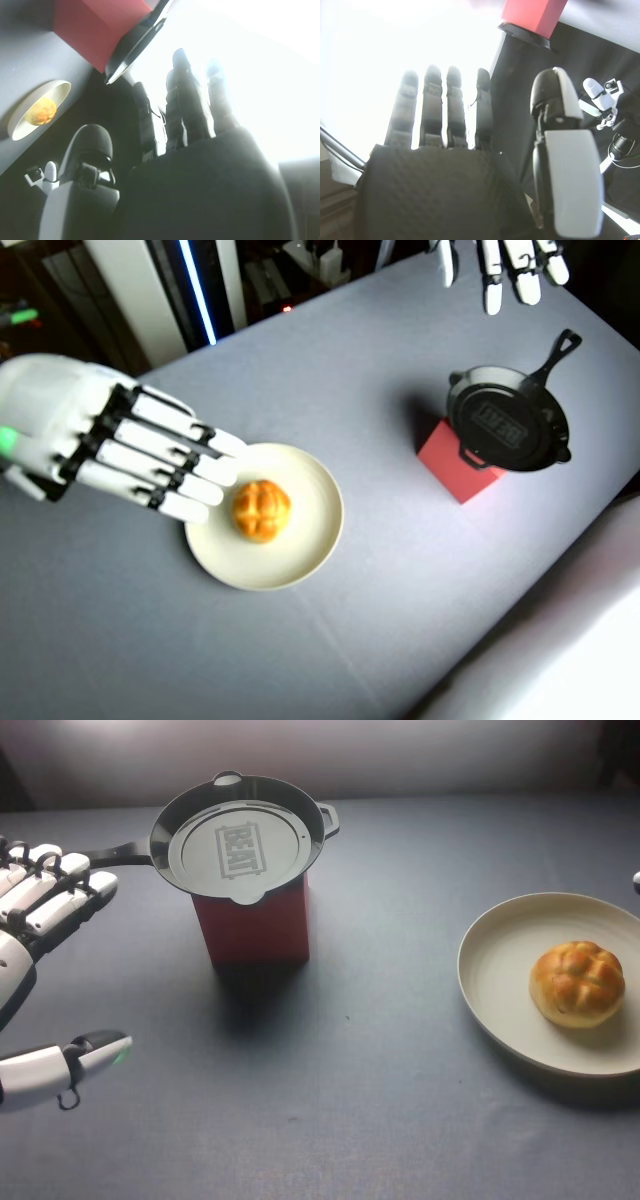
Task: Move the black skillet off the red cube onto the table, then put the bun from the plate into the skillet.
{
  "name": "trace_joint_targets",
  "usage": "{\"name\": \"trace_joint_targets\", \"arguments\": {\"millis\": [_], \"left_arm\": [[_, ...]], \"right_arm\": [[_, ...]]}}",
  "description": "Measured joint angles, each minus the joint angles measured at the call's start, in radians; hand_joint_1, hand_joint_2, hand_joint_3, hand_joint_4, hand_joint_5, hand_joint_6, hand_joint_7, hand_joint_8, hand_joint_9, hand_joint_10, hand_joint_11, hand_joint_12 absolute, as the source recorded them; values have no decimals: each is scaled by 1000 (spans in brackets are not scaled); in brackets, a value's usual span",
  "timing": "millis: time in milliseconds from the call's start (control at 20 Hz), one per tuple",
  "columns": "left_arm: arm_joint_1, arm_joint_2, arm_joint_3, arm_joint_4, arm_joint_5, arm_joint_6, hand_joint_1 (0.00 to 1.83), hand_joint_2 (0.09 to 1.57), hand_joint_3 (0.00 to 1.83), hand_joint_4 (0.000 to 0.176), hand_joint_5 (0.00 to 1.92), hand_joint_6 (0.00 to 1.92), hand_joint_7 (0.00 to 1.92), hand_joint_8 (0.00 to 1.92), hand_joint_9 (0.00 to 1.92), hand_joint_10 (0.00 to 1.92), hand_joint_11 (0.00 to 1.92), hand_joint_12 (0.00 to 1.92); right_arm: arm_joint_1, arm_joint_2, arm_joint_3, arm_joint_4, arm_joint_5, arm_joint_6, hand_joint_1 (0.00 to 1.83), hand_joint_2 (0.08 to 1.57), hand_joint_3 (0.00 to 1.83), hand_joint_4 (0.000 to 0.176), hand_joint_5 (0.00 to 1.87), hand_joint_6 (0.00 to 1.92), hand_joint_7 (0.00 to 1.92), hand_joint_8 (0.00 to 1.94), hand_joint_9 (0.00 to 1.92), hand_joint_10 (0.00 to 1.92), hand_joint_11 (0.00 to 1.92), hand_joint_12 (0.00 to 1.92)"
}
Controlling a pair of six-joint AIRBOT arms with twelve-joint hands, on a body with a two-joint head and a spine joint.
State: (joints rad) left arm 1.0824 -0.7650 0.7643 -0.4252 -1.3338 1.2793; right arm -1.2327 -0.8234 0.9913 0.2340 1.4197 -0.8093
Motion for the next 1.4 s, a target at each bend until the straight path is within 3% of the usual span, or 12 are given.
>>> {"name": "trace_joint_targets", "arguments": {"millis": [100,200,350,500,600,650,900,1100,1250,1300,1350,1400], "left_arm": [[-8,-5,13,-10,1,0,564,1034,4,50,292,1,206,2,152,8,0,482],[-42,-24,42,-33,19,0,622,1041,2,42,255,0,160,2,103,3,0,331],[-117,-70,117,-96,55,-1,700,1043,0,40,263,3,172,5,117,5,0,450],[-191,-111,200,-159,132,0,616,1018,0,96,218,0,181,1,87,2,0,171],[-248,-144,266,-189,213,0,606,1002,0,91,226,3,200,4,128,14,0,50],[-271,-155,291,-198,248,0,659,981,3,78,254,7,207,4,169,7,0,155],[-399,-244,445,-245,451,30,666,1022,3,121,236,2,235,2,249,9,0,488],[-504,-312,539,-249,601,90,727,1028,0,70,398,5,416,6,407,12,16,1027],[-520,-336,561,-258,671,108,822,1047,1,0,704,26,749,20,657,24,129,984],[-521,-338,565,-262,676,109,977,1105,8,103,904,811,1010,56,933,129,391,1304],[-522,-339,571,-265,677,109,1035,1122,0,61,951,966,1190,101,1050,507,665,1520],[-525,-338,573,-272,673,112,1029,1119,0,101,970,1005,1206,444,1039,925,818,1573]], "right_arm": [[0,0,0,-2,-5,0,588,1220,0,30,414,1,439,1,485,2,406,324],[0,0,0,-2,-6,0,578,1225,0,39,413,0,446,0,490,0,433,280],[-6,0,2,-3,-11,0,593,1228,0,44,421,2,447,0,487,0,436,255],[-6,-2,6,-4,-13,0,617,1233,0,32,431,2,461,1,492,0,473,200],[-6,-2,6,-10,-13,0,626,1237,1,35,430,1,460,0,484,0,460,190],[-6,-2,6,-14,-15,0,616,1236,1,31,433,2,463,1,492,3,467,189],[-6,-8,15,-18,-33,2,627,1239,2,29,445,4,475,3,500,3,473,189],[-6,-15,23,-29,-38,5,589,1251,4,34,445,3,478,4,507,5,489,191],[-6,-17,25,-29,-53,5,586,1259,5,32,452,3,492,6,515,6,489,184],[-6,-17,25,-31,-55,5,563,1268,7,32,440,1,493,4,509,2,481,180],[-6,-17,25,-34,-56,5,544,1274,7,30,440,1,497,4,516,4,489,182],[-6,-17,25,-35,-57,5,517,1281,7,20,444,2,501,4,528,7,501,186]]}}
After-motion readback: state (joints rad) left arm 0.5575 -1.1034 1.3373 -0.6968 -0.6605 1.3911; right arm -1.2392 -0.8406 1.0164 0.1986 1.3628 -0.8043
